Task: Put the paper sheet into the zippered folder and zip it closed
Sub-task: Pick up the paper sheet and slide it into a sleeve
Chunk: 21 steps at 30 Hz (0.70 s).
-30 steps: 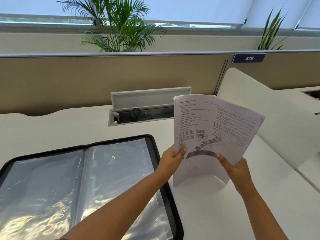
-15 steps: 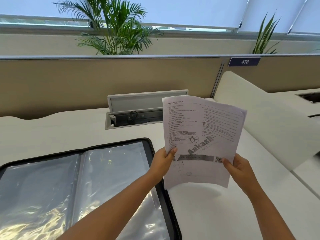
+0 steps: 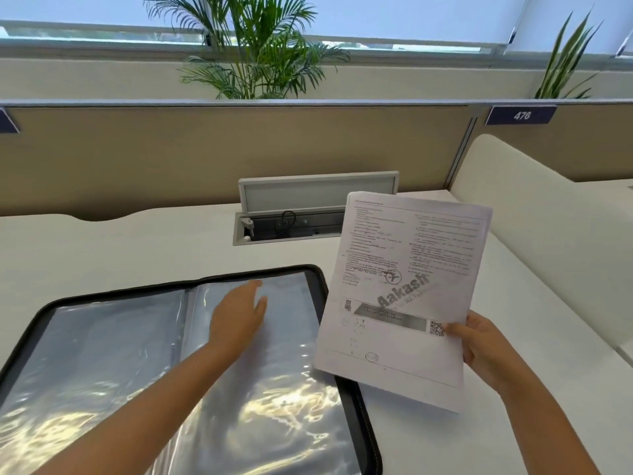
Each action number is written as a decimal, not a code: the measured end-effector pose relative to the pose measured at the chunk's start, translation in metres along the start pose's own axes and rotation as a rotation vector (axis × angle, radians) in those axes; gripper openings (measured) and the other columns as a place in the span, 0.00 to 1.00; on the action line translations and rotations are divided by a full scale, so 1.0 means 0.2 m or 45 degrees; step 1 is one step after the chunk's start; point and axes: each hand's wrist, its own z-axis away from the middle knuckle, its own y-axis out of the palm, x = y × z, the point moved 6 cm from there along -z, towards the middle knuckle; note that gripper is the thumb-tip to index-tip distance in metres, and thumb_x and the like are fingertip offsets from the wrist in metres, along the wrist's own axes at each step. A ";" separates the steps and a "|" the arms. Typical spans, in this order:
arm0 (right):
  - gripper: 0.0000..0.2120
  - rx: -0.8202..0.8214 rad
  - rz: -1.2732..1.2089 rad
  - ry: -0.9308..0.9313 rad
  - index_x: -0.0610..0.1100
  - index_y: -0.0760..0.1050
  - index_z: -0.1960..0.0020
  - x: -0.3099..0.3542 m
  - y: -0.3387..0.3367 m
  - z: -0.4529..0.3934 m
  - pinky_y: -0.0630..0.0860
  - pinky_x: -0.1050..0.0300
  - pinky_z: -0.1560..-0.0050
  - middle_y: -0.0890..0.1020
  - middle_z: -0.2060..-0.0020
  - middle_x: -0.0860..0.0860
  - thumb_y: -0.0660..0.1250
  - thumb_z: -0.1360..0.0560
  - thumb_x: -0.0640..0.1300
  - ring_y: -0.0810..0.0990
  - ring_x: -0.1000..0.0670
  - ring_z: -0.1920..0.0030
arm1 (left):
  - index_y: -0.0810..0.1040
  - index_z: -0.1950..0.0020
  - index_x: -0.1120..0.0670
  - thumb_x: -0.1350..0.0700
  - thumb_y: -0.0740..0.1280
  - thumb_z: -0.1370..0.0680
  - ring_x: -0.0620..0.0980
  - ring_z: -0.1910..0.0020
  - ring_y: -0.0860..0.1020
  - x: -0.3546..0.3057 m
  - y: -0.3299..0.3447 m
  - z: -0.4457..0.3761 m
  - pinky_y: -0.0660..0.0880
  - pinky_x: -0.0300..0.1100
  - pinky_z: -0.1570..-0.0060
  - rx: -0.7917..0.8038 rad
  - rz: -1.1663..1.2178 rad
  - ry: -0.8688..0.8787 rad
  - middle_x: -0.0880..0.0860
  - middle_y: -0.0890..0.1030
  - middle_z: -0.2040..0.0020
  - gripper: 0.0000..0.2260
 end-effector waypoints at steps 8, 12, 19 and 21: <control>0.15 -0.007 -0.120 0.025 0.45 0.76 0.47 -0.05 0.12 -0.05 0.81 0.59 0.66 0.86 0.60 0.52 0.59 0.26 0.29 0.84 0.52 0.62 | 0.51 0.25 0.47 0.44 0.49 0.20 0.55 0.24 0.44 0.29 0.11 0.14 0.45 0.60 0.29 0.243 -0.407 -0.077 0.47 0.50 0.23 0.24; 0.15 -0.017 -0.162 0.019 0.45 0.76 0.49 -0.06 0.16 -0.08 0.81 0.61 0.67 0.86 0.61 0.53 0.58 0.26 0.29 0.84 0.53 0.63 | 0.51 0.25 0.47 0.44 0.49 0.20 0.53 0.24 0.43 0.23 0.17 0.22 0.42 0.59 0.29 0.191 -0.344 -0.088 0.46 0.50 0.23 0.23; 0.16 -0.047 -0.195 0.030 0.46 0.76 0.49 -0.08 0.21 -0.12 0.81 0.62 0.65 0.86 0.60 0.53 0.57 0.25 0.29 0.84 0.54 0.62 | 0.54 0.26 0.50 0.46 0.50 0.20 0.54 0.25 0.50 0.10 0.17 0.28 0.46 0.54 0.28 0.138 -0.305 -0.049 0.49 0.57 0.24 0.23; 0.15 -0.060 -0.207 0.022 0.46 0.76 0.49 -0.08 0.20 -0.12 0.81 0.62 0.65 0.86 0.60 0.53 0.58 0.25 0.29 0.84 0.55 0.62 | 0.59 0.27 0.52 0.49 0.52 0.19 0.55 0.31 0.63 0.09 0.10 0.22 0.57 0.51 0.32 0.032 -0.339 -0.012 0.52 0.69 0.30 0.21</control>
